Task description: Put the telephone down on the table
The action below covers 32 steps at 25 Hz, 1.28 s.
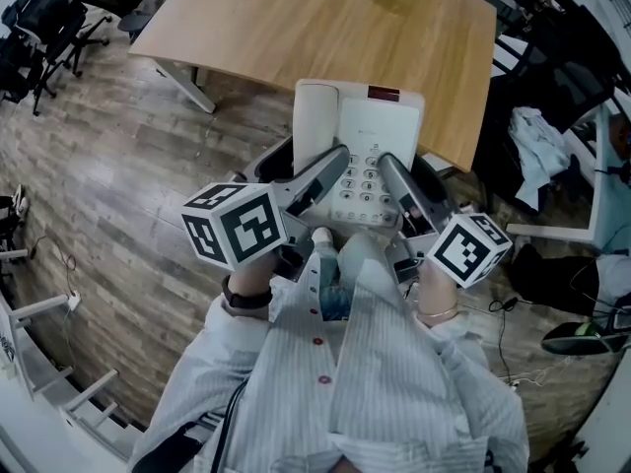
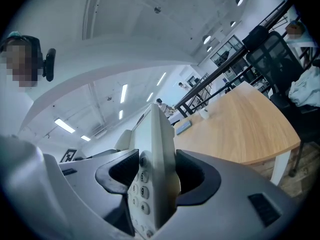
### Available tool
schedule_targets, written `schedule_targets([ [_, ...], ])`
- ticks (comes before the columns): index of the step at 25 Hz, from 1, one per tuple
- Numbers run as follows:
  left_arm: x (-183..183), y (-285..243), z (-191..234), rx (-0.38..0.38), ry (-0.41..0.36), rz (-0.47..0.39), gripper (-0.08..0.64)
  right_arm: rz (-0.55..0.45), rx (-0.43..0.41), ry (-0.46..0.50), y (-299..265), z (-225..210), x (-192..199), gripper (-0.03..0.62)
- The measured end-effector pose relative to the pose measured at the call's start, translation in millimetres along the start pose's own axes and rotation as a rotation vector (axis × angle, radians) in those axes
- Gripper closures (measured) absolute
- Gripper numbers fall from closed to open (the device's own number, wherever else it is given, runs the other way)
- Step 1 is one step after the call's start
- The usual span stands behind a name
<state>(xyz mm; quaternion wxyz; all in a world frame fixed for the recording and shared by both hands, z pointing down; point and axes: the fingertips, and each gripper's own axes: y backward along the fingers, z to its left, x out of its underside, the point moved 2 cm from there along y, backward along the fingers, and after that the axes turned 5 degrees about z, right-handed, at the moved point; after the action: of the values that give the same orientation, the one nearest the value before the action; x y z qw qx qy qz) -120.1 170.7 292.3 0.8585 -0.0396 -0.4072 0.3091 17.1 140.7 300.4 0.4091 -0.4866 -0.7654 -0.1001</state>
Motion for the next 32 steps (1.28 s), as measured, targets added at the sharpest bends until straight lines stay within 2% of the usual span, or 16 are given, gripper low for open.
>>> schedule_targets([
  [9,-7,-23,13,0.025,0.021,0.026,0.186,0.008,0.034,-0.021,-14,-18,-8,0.348],
  [17,-43,-34,37,0.017,0.022,0.006,0.186,0.015,0.009,-0.019,-55,-19,-30,0.351],
  [24,-48,-46,50,-0.008,0.029,-0.008,0.186,0.035,-0.011,-0.015,-72,-33,-33,0.351],
  [32,-93,-107,65,-0.014,0.03,0.007,0.186,0.039,-0.009,-0.033,-113,-74,-83,0.351],
])
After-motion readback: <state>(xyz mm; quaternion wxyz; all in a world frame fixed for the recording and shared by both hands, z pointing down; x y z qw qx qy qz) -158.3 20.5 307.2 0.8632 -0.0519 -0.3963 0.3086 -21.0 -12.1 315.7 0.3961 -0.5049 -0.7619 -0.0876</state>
